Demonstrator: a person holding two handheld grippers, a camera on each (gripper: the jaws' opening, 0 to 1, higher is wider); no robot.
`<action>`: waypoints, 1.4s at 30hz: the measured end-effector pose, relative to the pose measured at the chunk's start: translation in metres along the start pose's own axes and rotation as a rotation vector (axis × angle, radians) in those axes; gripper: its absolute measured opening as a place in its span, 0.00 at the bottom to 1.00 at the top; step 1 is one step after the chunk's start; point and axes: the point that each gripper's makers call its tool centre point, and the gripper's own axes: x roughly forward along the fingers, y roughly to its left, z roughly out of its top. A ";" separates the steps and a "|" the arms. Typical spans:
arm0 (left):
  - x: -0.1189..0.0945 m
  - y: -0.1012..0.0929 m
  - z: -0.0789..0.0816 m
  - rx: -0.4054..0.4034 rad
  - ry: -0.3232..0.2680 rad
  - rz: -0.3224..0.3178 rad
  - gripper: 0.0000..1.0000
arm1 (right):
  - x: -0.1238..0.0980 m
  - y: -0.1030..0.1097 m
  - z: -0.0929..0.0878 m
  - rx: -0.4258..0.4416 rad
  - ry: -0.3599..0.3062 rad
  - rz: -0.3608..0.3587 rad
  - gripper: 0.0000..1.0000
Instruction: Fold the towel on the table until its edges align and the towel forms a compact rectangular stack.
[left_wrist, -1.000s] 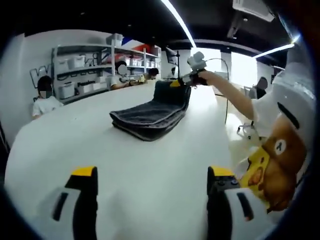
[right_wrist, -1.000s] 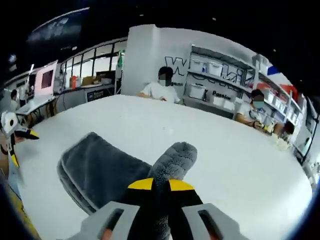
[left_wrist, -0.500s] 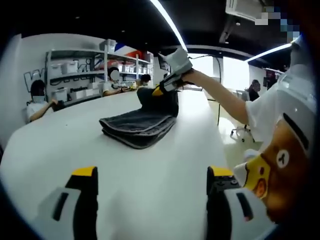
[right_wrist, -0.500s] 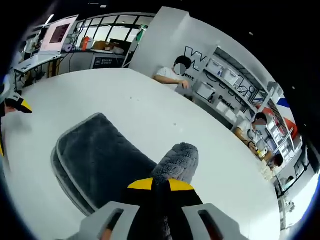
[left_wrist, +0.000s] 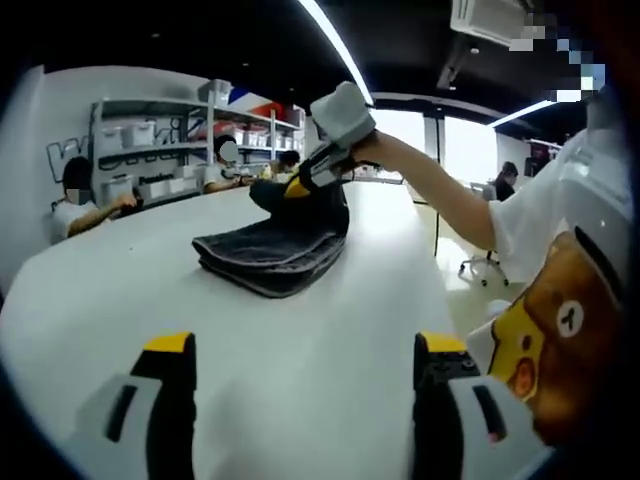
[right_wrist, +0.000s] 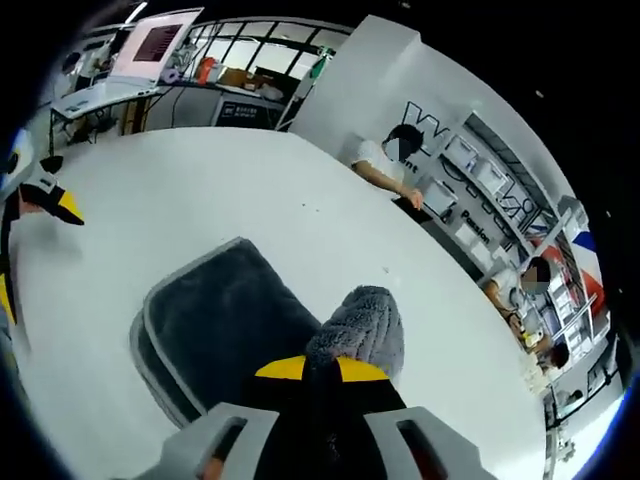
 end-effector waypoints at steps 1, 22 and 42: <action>-0.001 0.001 -0.001 -0.003 0.002 0.003 0.95 | 0.000 0.002 0.001 -0.004 0.000 0.002 0.09; -0.014 0.016 -0.005 -0.023 -0.006 0.040 0.94 | 0.020 0.050 0.045 -0.086 -0.011 0.079 0.09; -0.023 0.024 -0.009 -0.055 -0.020 0.066 0.94 | 0.034 0.086 0.064 -0.139 -0.014 0.151 0.09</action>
